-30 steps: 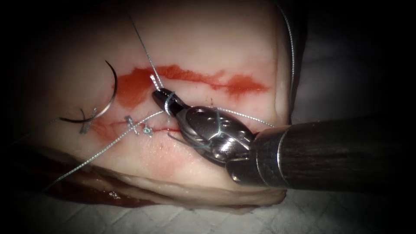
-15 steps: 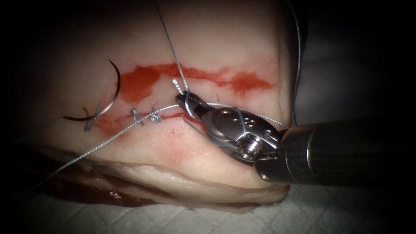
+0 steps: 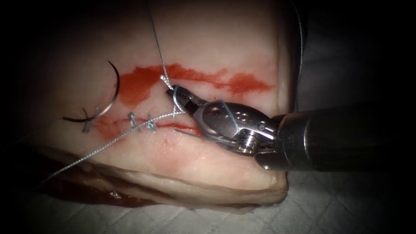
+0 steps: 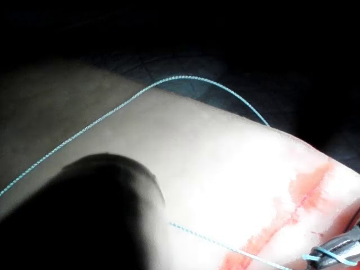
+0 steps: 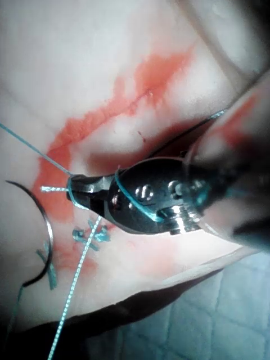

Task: Wound Closure

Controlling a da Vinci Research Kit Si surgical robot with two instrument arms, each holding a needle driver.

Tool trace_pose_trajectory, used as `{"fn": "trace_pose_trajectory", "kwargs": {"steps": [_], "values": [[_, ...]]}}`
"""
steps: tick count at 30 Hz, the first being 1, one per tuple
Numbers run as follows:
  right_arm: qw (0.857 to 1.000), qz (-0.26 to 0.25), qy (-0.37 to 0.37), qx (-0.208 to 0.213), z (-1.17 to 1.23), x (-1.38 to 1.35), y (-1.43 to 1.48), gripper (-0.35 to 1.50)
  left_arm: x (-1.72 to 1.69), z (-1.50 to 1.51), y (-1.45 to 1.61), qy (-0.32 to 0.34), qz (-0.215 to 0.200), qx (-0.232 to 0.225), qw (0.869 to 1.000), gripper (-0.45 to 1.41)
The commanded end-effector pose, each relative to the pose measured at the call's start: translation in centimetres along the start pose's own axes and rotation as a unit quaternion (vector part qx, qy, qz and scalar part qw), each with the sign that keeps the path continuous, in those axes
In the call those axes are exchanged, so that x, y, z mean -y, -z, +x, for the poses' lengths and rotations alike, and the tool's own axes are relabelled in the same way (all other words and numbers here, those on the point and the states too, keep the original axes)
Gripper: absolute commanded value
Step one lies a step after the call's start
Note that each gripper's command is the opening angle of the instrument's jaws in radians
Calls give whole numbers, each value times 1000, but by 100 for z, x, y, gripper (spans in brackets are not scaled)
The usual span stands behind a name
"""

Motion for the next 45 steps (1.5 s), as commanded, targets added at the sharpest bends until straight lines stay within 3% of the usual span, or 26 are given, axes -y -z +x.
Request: {"fn": "trace_pose_trajectory", "kwargs": {"steps": [1,8,18,27,30,33,35,45], "values": [[998,43,-36,1,-2,-8,-7,-35,3,-8,-6,-6,3,-1,1000,-45],[983,108,-150,7,-13,-31,-31,-35,25,0,7,-40,45,-23,998,-45],[958,114,-262,13,-18,-9,-49,-35,57,31,33,-86,120,-76,986,-45],[923,97,-373,22,-30,1,-51,-35,95,66,61,-135,184,-120,966,-45],[923,93,-373,27,-30,3,-50,-35,105,77,67,-148,194,-130,961,-45],[923,92,-372,27,-29,6,-49,-35,123,91,82,-171,226,-152,947,-45],[930,91,-355,25,-26,10,-47,-35,124,93,102,-179,242,-160,940,-45],[955,81,-286,17,-9,20,-43,-32,107,67,177,-183,276,-143,933,-45]]}}
